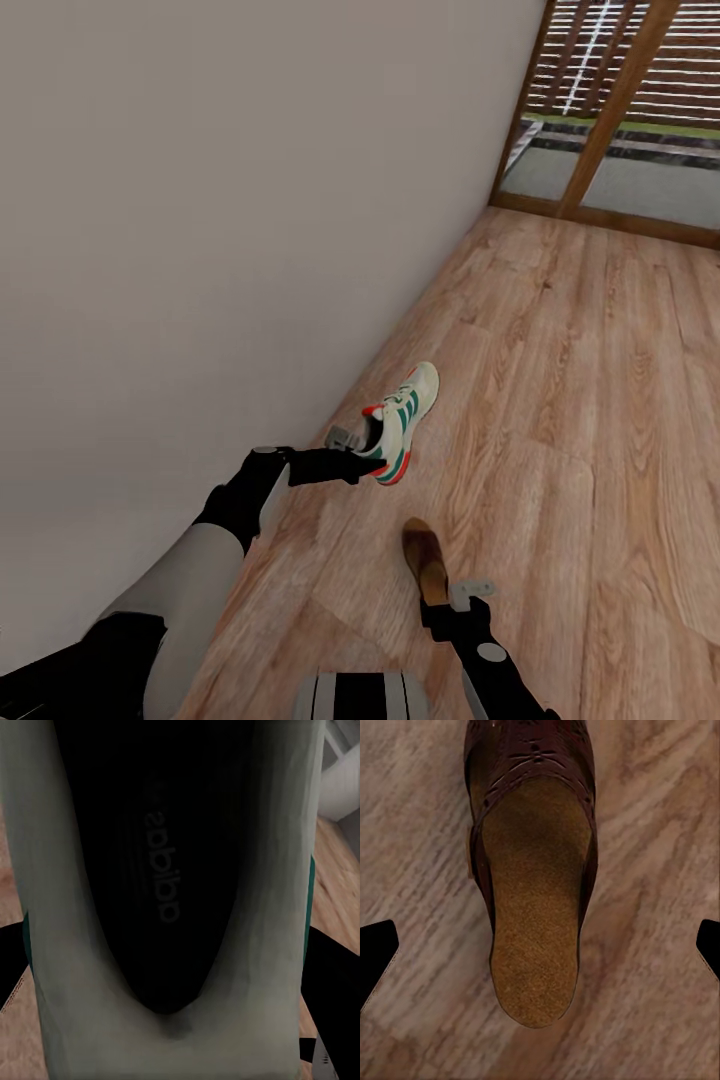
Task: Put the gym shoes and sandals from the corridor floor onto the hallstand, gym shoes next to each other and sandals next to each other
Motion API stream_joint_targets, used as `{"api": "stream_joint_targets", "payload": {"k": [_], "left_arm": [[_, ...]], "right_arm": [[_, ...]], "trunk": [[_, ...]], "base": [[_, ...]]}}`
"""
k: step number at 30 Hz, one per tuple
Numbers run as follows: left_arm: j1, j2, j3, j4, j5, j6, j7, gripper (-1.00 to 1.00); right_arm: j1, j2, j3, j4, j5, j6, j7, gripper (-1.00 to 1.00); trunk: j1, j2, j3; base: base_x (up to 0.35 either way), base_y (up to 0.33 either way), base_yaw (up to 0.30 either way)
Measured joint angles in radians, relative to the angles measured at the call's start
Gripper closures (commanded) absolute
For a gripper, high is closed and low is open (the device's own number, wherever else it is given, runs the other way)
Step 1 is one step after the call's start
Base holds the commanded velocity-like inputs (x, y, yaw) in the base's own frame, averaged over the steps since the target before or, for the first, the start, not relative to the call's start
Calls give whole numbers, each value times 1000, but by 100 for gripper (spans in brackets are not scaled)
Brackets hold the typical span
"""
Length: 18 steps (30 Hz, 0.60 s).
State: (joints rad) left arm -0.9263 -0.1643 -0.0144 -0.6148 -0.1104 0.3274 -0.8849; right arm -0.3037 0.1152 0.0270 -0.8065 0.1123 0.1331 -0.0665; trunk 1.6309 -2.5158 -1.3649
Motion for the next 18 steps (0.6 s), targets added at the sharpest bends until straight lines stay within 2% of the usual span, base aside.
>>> {"api": "stream_joint_targets", "payload": {"k": [5, 18], "left_arm": [[0, -1, 0, 0, 0, -1, 1, 100], [-1, -1, -4, -1, -1, -1, 1, 100]], "right_arm": [[0, 0, 0, 0, 0, 0, 0, -100], [0, 0, 0, 5, 0, 0, 1, -100]], "trunk": [[0, 0, 0], [0, 0, 0]], "base": [[143, 0, 0], [8, 0, 0]]}}
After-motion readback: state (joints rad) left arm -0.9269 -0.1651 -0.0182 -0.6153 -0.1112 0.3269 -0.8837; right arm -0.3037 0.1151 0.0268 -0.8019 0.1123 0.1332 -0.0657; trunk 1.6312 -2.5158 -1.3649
